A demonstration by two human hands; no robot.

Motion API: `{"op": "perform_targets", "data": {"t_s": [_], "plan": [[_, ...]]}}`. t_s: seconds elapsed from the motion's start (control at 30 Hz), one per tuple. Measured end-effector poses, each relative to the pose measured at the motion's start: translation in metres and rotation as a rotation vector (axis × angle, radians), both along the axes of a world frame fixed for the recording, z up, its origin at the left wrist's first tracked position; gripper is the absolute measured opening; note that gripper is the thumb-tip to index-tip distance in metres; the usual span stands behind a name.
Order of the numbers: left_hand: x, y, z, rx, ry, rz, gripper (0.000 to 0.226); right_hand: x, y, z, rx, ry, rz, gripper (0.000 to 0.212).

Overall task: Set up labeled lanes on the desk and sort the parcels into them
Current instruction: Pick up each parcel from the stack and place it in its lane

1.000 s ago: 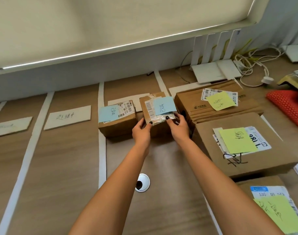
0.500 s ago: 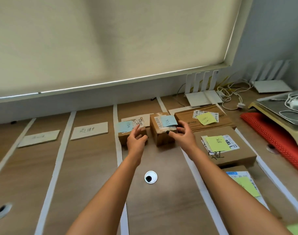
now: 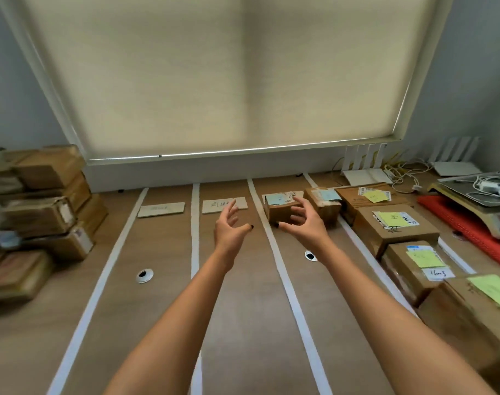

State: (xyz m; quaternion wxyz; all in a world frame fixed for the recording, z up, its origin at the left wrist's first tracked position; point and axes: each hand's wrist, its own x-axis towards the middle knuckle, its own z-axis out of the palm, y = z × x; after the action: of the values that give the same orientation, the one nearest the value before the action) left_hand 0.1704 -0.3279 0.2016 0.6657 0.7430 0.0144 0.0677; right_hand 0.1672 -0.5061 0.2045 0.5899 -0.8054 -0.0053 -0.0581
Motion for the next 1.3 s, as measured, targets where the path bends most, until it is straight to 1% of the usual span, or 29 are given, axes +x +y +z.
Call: {"op": "perform_targets", "data": {"t_s": [0.1,0.23,0.37,0.57,0.8,0.97,1.13,1.3], "plan": [[-0.059,0.073,0.011,0.073,-0.043,-0.037,0.075,-0.056,0.067,0.004,-0.028,-0.022,0.052,0.086],[-0.113,0.146,0.021,0.147,-0.064,0.005,0.076,-0.102,0.151,0.011,-0.032,-0.052,0.098,0.089],[-0.146,0.194,0.036,0.140,-0.085,0.066,0.076,-0.123,0.218,0.027,-0.058,-0.107,0.196,0.092],[-0.172,0.255,0.055,0.142,-0.100,0.140,0.079,-0.134,0.269,0.042,-0.061,-0.144,0.257,0.093],[-0.183,0.314,0.043,0.151,-0.090,0.179,0.081,-0.131,0.321,0.037,-0.034,-0.149,0.288,0.091],[-0.173,0.370,0.029,0.126,-0.049,0.183,0.082,-0.115,0.386,0.034,-0.076,-0.152,0.329,0.093],[-0.136,0.455,0.015,0.114,-0.029,0.157,0.078,-0.085,0.480,0.026,-0.091,-0.141,0.362,0.093],[-0.096,0.567,0.008,0.151,0.025,0.173,0.079,-0.053,0.582,0.010,-0.055,-0.054,0.358,0.087]]}}
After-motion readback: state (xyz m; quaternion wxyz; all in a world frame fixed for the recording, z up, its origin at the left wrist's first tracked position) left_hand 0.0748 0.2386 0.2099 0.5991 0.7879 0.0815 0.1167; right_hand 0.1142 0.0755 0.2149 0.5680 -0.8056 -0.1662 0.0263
